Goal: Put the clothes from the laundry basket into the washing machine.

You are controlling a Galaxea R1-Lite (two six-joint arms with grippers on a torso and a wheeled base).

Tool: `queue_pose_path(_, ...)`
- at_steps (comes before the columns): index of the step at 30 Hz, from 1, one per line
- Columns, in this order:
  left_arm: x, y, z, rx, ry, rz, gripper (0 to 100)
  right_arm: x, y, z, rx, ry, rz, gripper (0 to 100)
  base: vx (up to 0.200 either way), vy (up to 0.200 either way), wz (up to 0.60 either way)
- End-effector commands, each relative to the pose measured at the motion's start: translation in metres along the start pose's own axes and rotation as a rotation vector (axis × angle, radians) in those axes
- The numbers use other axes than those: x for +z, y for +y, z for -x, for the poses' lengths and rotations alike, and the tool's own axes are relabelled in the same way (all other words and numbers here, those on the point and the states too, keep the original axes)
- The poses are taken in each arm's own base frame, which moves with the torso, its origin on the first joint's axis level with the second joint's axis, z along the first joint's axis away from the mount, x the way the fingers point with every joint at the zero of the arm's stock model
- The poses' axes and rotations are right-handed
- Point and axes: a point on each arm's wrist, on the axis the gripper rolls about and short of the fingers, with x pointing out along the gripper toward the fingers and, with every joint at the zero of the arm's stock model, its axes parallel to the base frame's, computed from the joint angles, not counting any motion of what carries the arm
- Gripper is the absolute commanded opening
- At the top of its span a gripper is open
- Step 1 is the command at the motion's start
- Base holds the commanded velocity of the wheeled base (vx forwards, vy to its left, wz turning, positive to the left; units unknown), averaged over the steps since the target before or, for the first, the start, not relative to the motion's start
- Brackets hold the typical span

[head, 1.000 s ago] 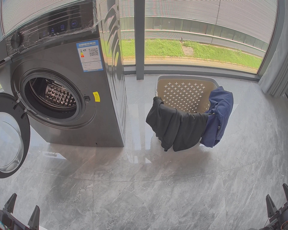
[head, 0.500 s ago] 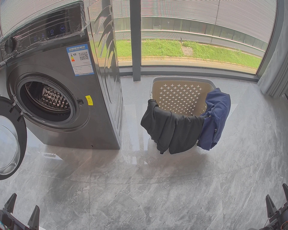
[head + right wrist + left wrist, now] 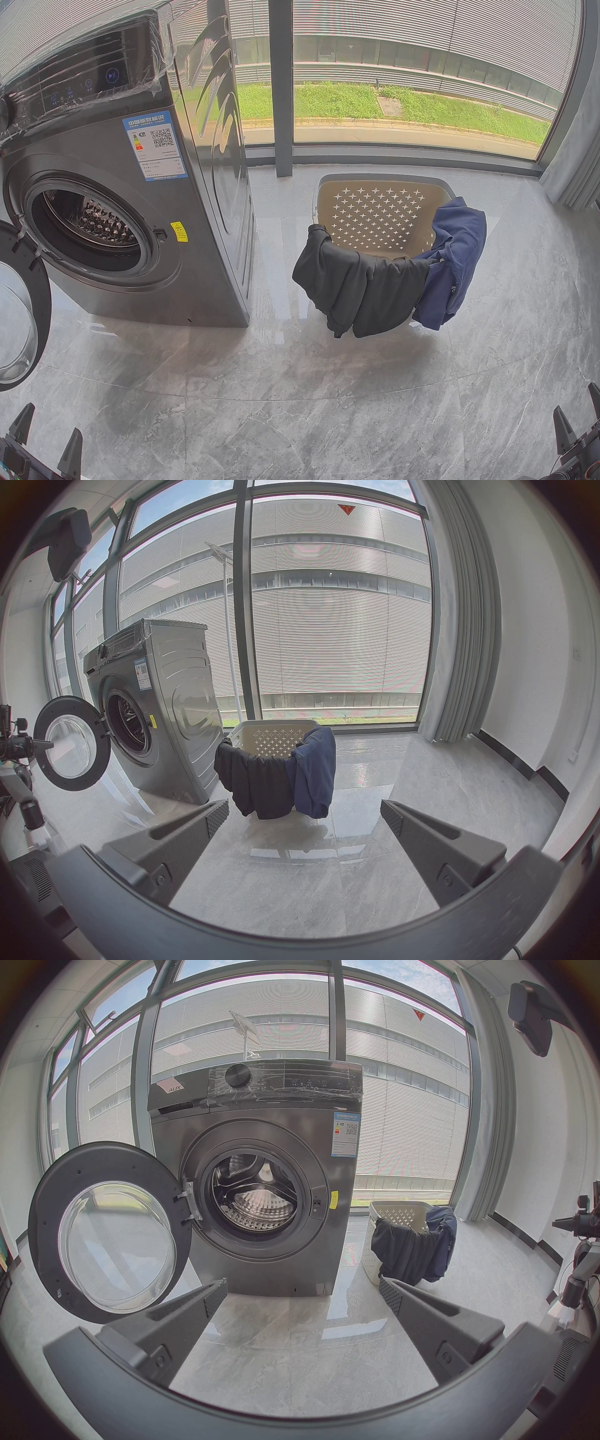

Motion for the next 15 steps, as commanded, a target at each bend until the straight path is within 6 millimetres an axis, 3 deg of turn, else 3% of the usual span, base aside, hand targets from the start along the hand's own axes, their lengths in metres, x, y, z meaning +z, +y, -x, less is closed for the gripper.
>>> queue_pose_path(1,-0.0053,0.0,0.0,-0.001,0.001,0.0,100,-0.0052,0.0,-0.0003,0.001,0.004,0.0,100,0.0,-0.2,0.0)
queue_pose_path(15,-0.0053,0.0001,0.0,0.001,0.001,0.0,100,-0.0052,0.0,-0.0003,0.001,0.004,0.0,100,0.0,-0.2,0.0)
